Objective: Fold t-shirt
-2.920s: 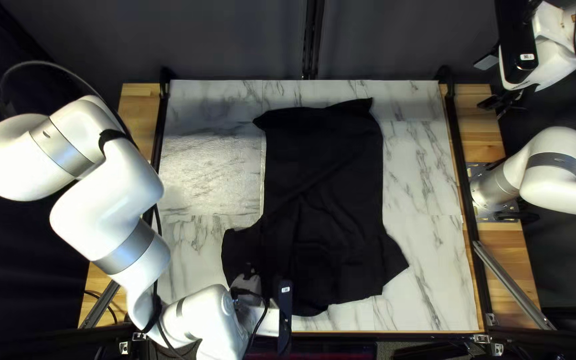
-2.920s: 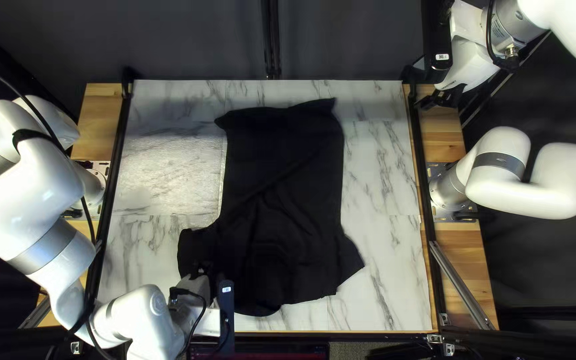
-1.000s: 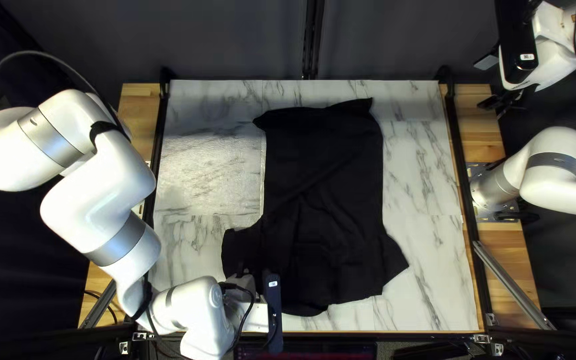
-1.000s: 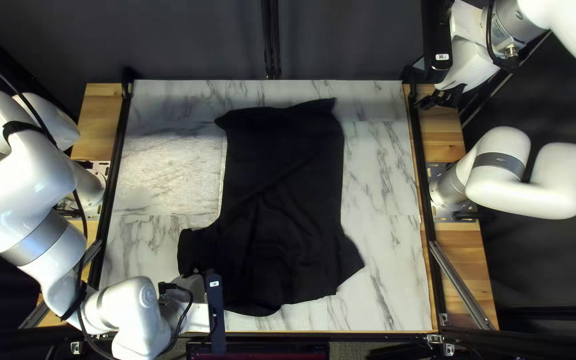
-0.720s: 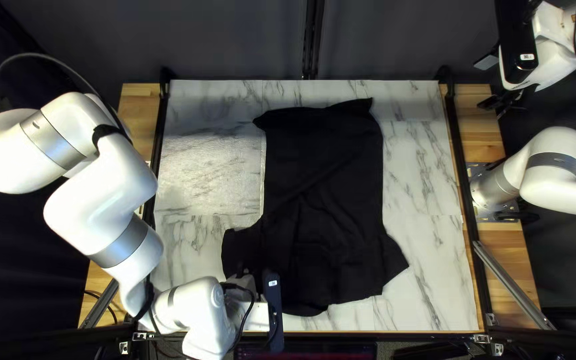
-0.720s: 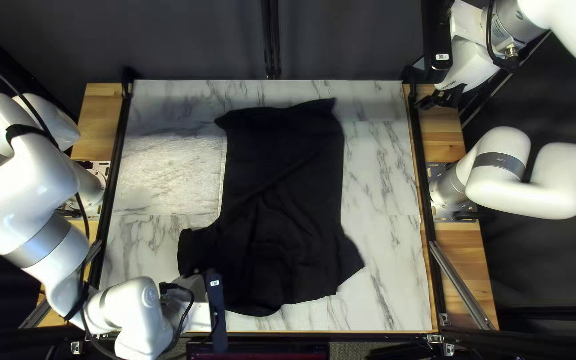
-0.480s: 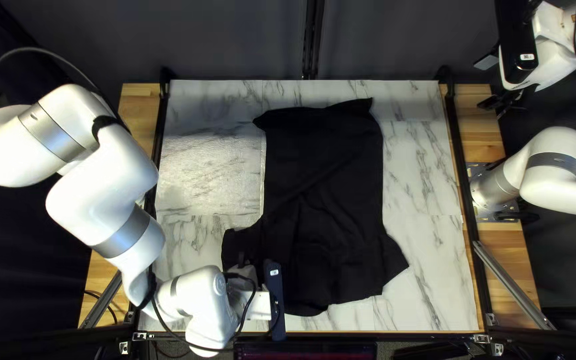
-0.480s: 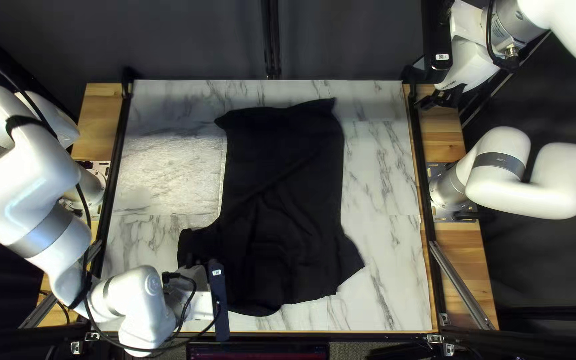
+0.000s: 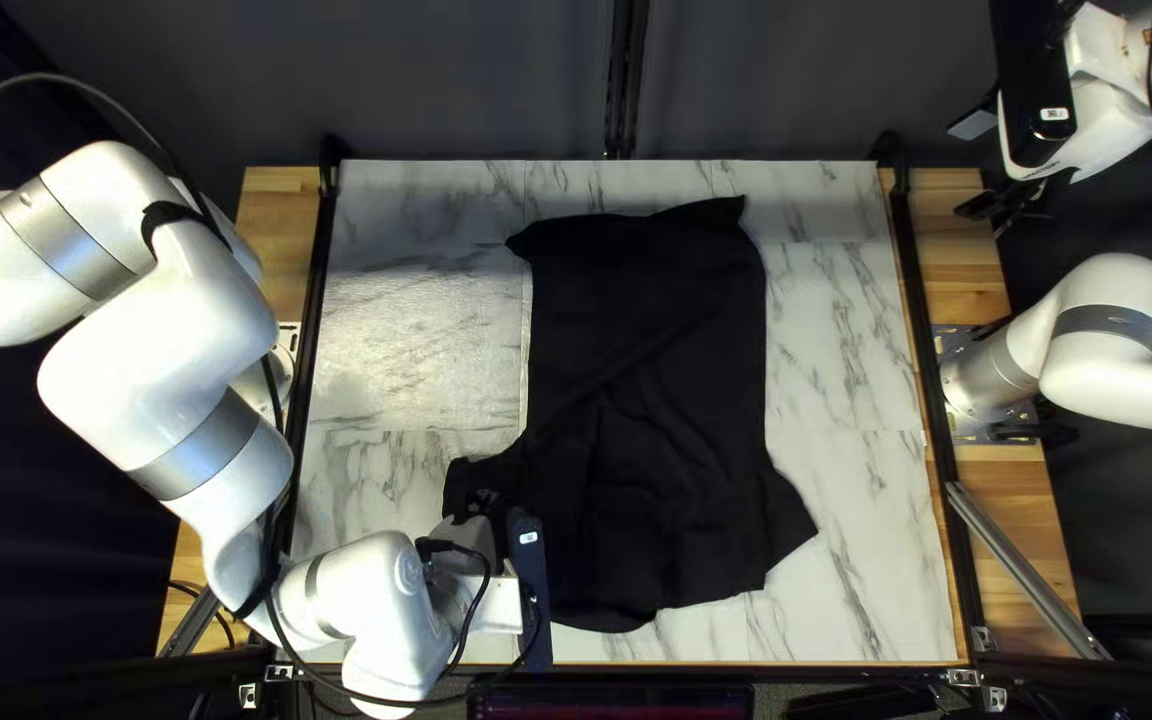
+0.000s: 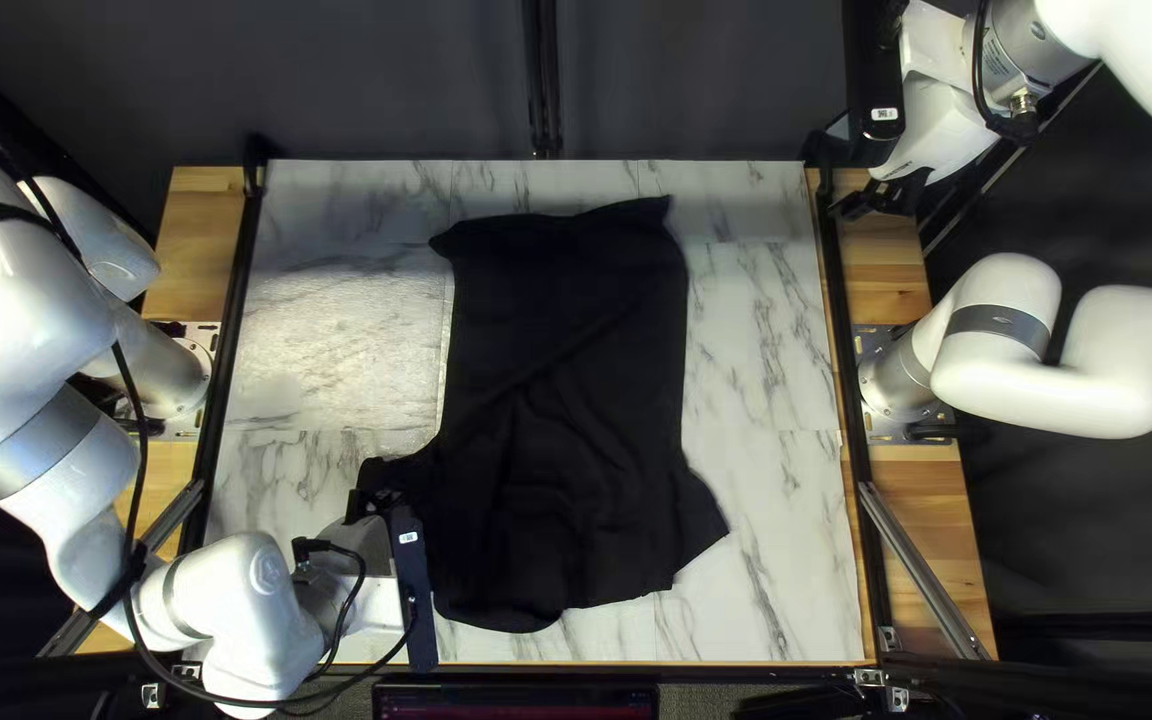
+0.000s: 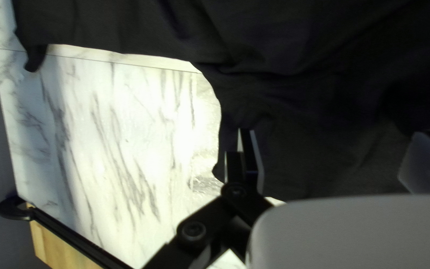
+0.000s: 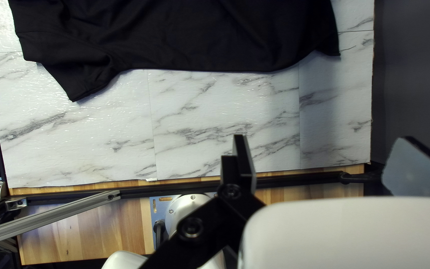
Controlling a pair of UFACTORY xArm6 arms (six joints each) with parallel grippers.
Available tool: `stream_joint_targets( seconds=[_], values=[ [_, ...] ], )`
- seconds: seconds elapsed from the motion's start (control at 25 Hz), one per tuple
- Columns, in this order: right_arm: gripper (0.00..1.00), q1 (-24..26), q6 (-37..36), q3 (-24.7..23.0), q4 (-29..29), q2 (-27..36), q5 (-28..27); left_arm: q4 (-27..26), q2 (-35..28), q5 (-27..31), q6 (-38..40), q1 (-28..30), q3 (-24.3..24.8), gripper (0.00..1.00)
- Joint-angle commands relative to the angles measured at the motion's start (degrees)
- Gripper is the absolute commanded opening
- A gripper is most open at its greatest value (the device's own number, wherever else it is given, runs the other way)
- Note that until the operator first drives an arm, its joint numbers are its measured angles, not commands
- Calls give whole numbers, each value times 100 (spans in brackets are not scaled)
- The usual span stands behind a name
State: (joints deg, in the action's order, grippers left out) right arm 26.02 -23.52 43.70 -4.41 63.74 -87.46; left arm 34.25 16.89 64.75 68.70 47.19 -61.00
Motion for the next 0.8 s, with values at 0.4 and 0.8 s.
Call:
stream_joint_targets(
  seconds=[0.4, 0.8],
  values=[
    [100, 0, 0, 0, 0, 0, 0, -129, 473, -188, 172, 59, -392, 100],
    [100, 0, 0, 0, 0, 0, 0, 30, 427, -783, 432, -216, 24, 100]
  ],
)
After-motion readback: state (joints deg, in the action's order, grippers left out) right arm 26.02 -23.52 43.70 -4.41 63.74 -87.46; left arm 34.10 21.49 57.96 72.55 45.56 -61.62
